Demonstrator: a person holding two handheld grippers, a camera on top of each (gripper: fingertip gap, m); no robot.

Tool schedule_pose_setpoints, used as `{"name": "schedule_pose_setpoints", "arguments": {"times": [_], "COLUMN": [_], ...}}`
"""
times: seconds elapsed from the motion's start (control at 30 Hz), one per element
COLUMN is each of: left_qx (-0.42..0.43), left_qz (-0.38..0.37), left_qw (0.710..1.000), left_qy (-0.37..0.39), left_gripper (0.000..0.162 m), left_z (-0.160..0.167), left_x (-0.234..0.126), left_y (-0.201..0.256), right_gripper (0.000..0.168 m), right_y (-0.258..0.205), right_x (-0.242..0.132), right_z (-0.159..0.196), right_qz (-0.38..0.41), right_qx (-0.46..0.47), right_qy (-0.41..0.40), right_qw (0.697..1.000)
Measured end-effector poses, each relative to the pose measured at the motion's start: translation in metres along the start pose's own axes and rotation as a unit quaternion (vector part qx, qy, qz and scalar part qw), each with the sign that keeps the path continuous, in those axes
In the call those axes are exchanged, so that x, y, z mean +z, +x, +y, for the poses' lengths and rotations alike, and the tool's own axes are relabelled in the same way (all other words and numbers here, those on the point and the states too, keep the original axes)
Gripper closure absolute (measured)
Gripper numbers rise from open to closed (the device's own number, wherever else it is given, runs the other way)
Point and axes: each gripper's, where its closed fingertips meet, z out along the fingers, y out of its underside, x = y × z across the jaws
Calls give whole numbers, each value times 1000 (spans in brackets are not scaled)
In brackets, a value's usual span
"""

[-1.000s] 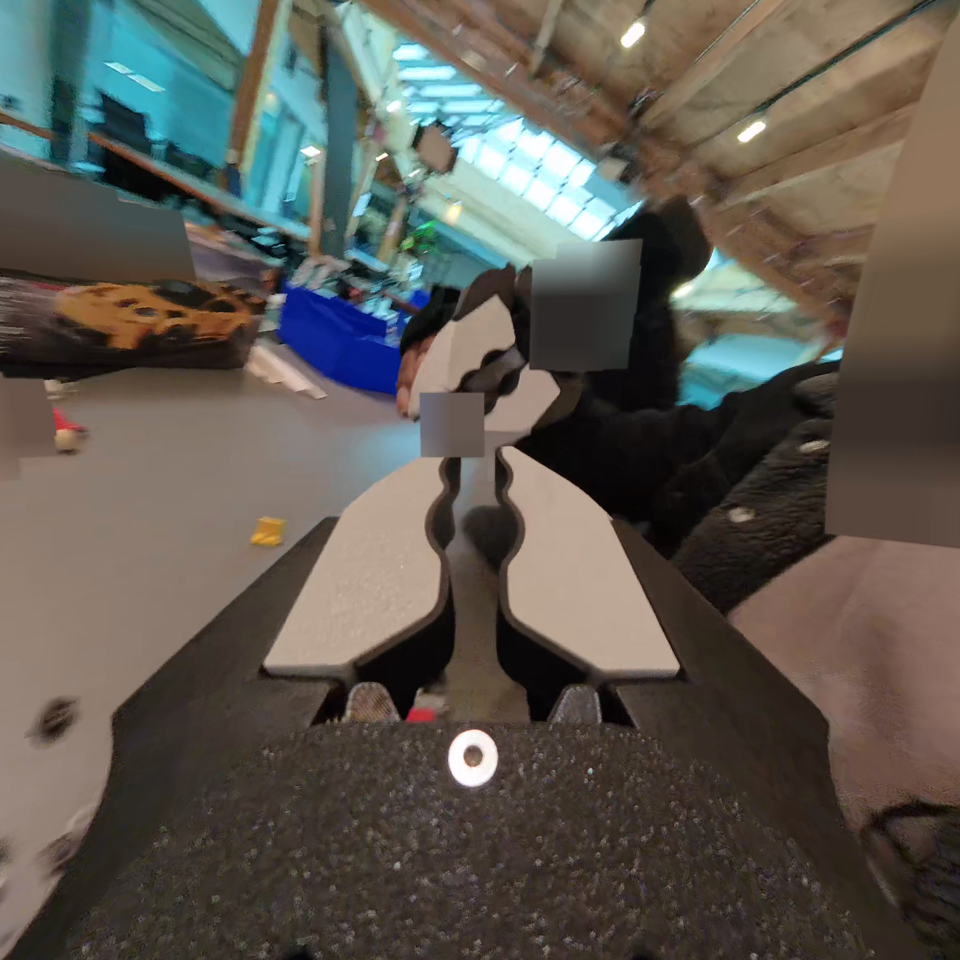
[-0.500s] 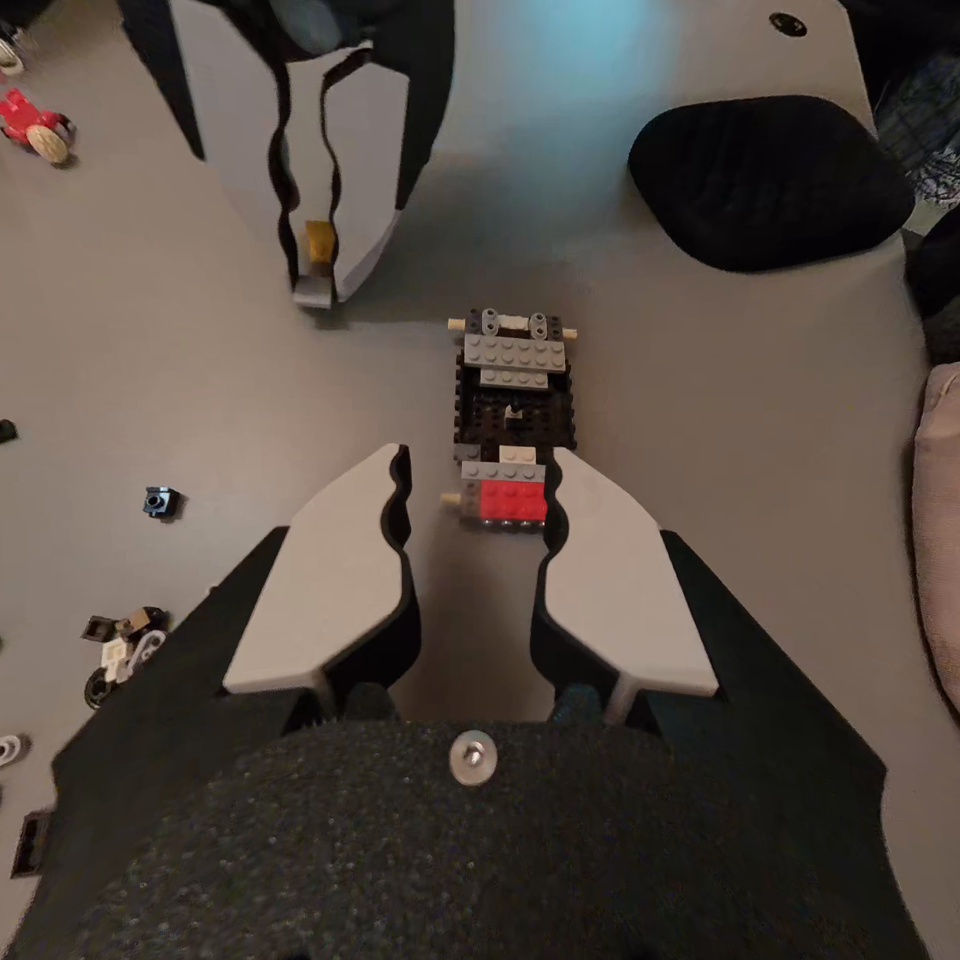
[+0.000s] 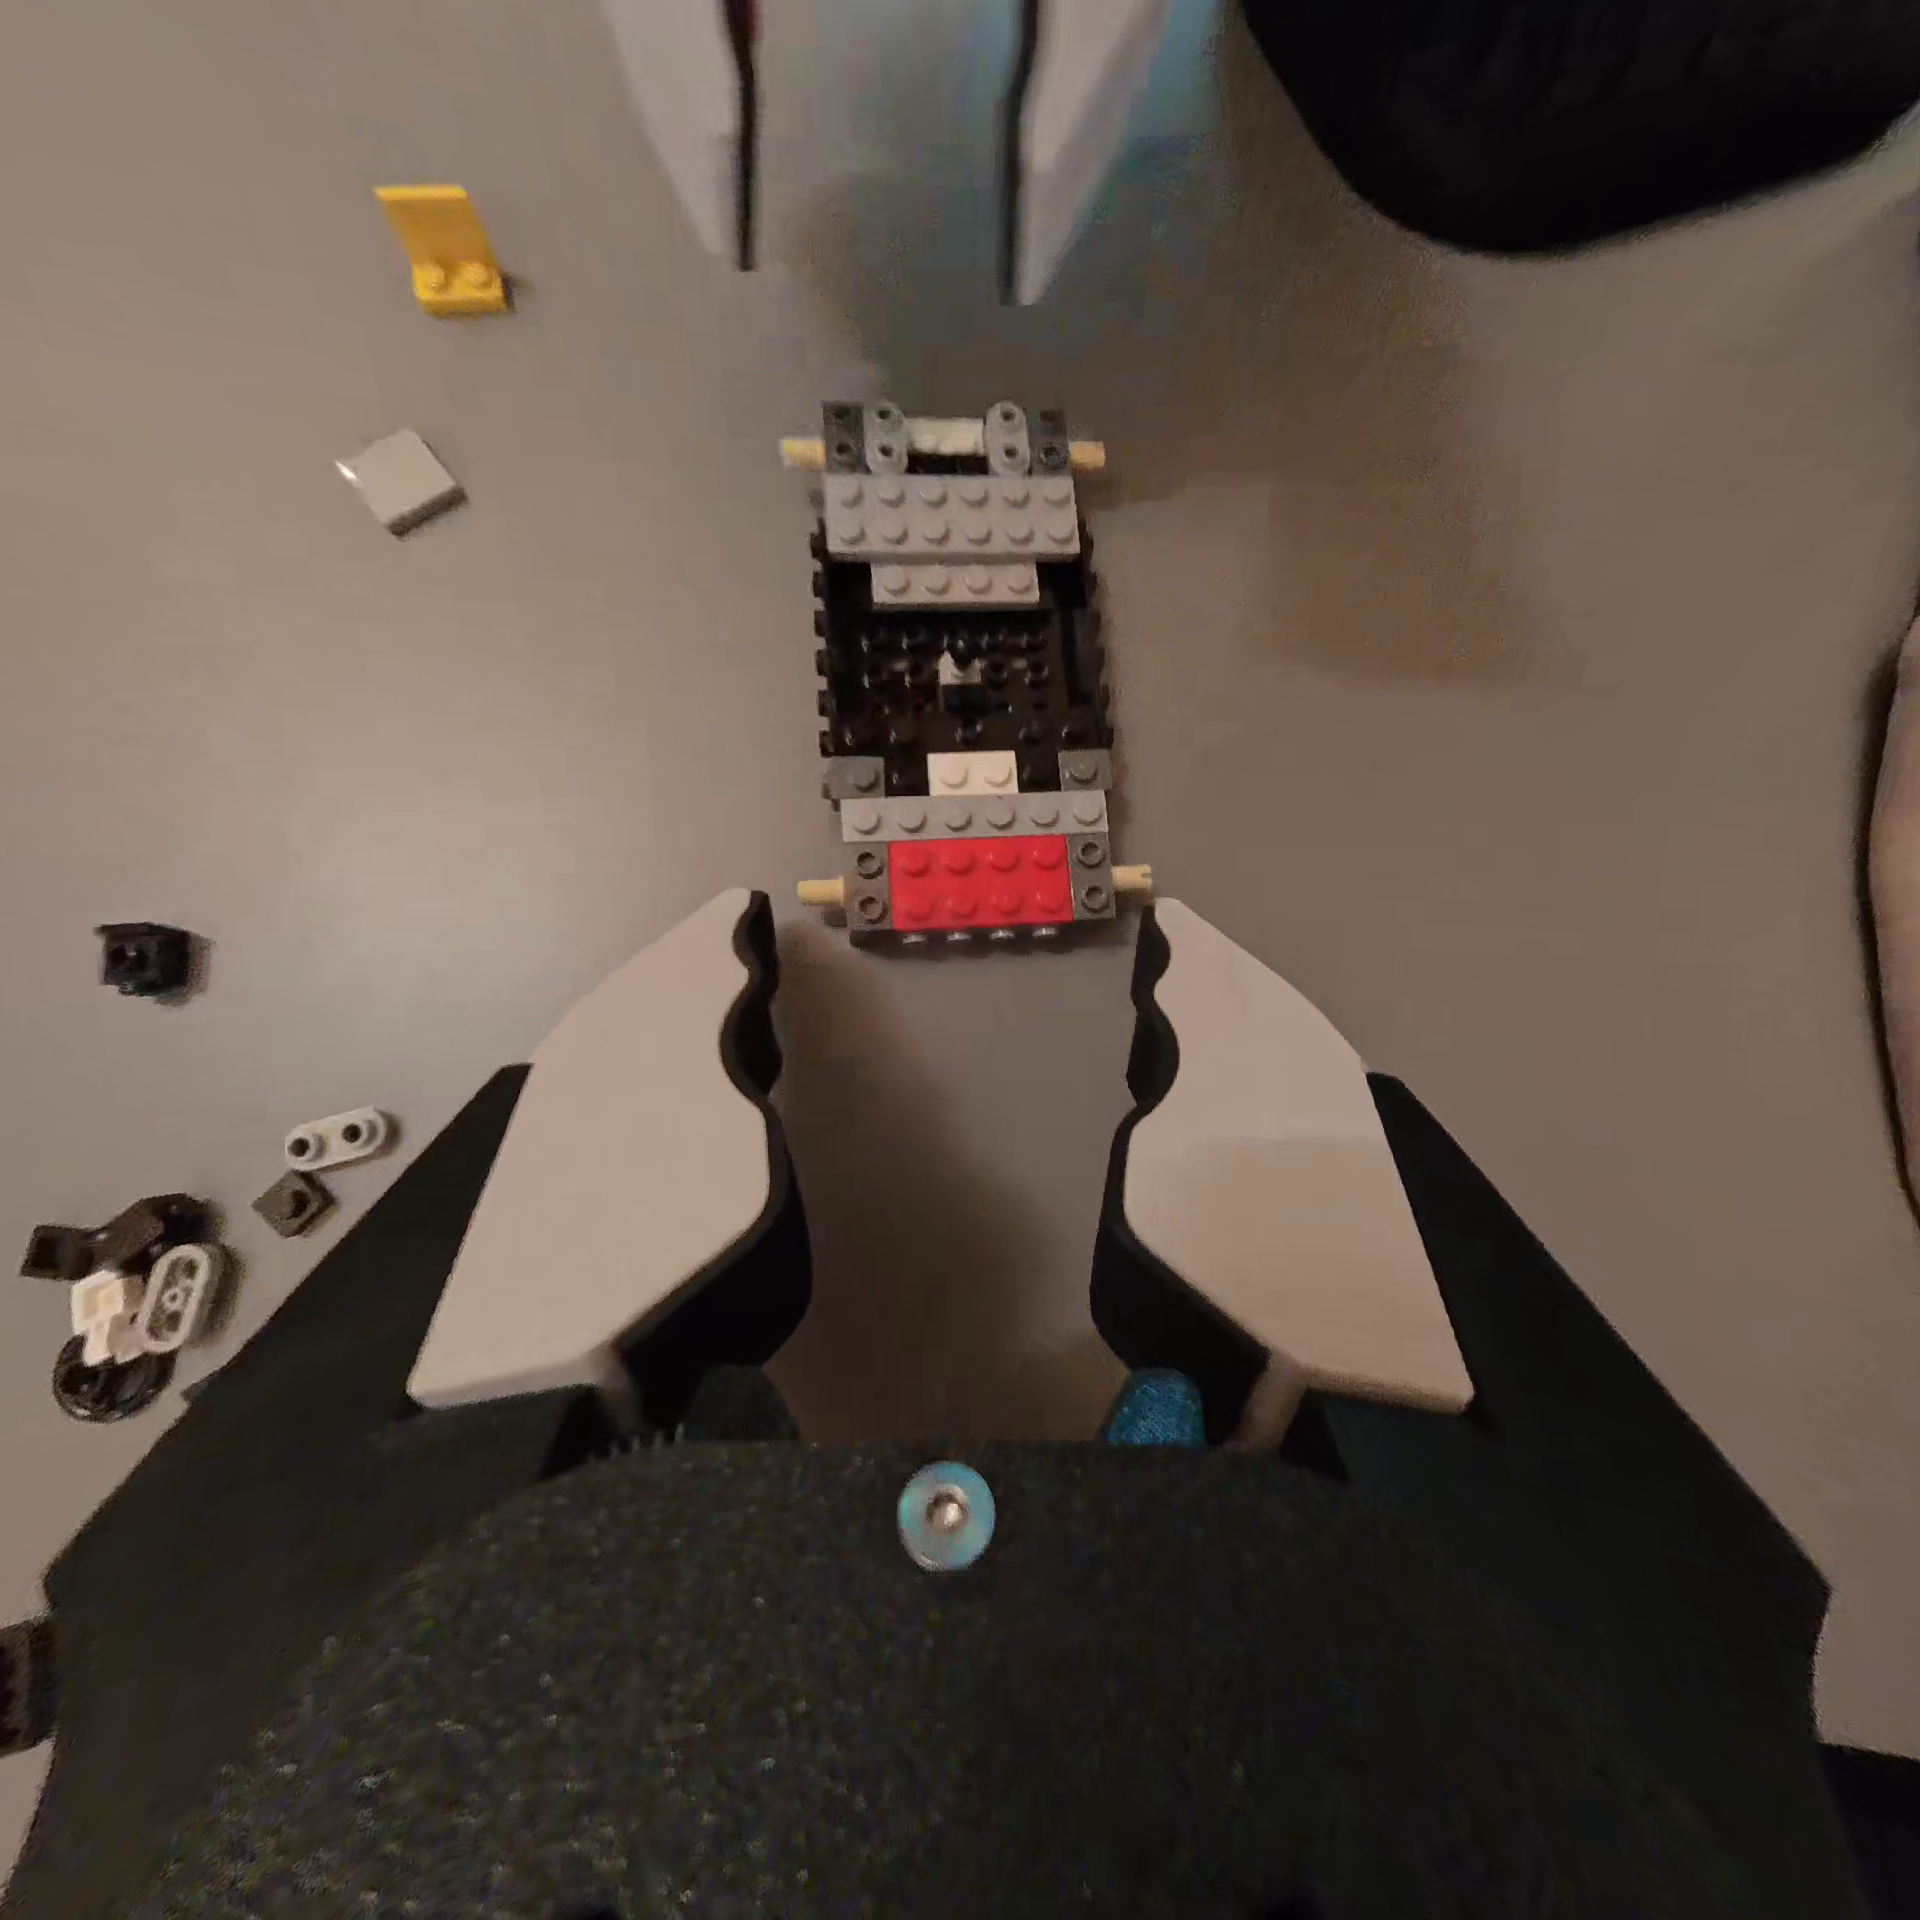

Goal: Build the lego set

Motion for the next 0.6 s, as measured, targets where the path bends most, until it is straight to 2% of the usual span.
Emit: {"name": "schedule_pose_setpoints", "arguments": {"times": [0.1,0.2,0.43,0.47,0.5,0.53,0.6], "left_qx": [18,27,32,32,36,37,32], "left_qz": [-6,-17,-30,-29,-26,-25,-34], "left_qw": [1000,999,999,999,999,999,999], "left_qy": [-23,-29,-32,-31,-25,-19,-24], "left_gripper": [97,101,103,111,125,125,114], "left_z": [5,3,2,2,1,0,0], "left_x": [8,11,12,11,10,10,10], "left_y": [3,3,2,1,2,3,0], "right_gripper": [118,115,128,139,143,143,140], "right_y": [-25,-25,-18,-18,-14,-13,-13], "right_x": [16,22,19,19,19,19,20], "right_z": [9,9,10,11,11,12,13], "right_qz": [16,44,38,42,55,59,57], "right_qx": [17,39,28,23,19,21,33], "right_qy": [-6,12,16,15,17,18,20], "right_qw": [1000,998,999,999,998,998,998]}}
